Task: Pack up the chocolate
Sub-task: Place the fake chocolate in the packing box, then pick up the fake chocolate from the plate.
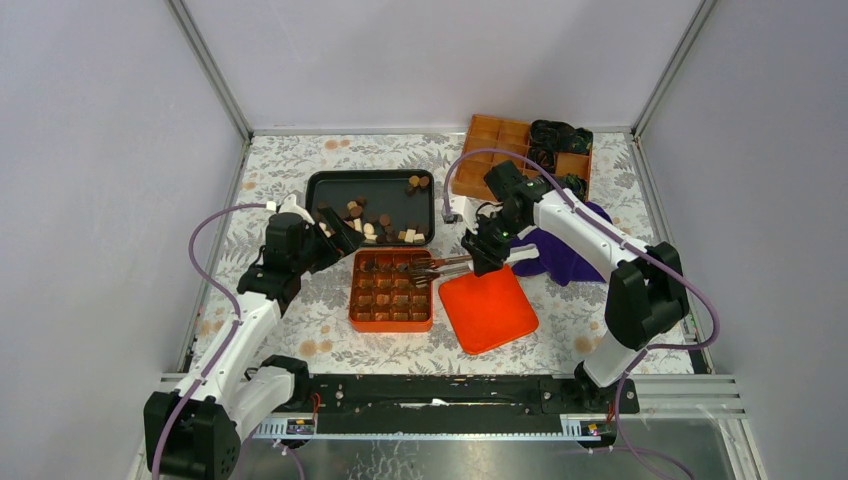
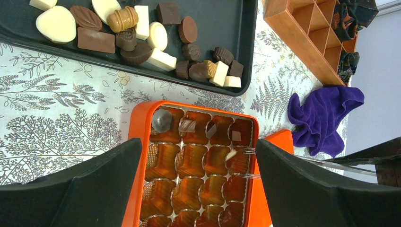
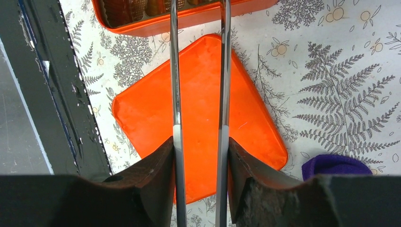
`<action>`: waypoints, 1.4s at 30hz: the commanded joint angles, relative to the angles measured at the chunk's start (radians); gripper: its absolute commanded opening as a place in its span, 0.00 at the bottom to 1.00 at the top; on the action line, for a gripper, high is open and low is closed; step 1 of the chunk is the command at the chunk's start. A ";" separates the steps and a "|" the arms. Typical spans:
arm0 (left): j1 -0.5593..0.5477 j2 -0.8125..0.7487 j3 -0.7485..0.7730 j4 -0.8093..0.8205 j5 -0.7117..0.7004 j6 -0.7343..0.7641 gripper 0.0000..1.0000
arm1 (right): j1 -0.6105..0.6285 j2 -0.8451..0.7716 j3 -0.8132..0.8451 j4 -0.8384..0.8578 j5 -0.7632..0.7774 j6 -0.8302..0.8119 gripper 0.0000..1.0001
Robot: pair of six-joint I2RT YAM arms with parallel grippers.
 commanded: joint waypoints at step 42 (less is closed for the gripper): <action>0.008 -0.176 0.002 0.114 -0.060 0.036 0.99 | -0.016 0.462 0.548 0.168 0.122 0.094 0.42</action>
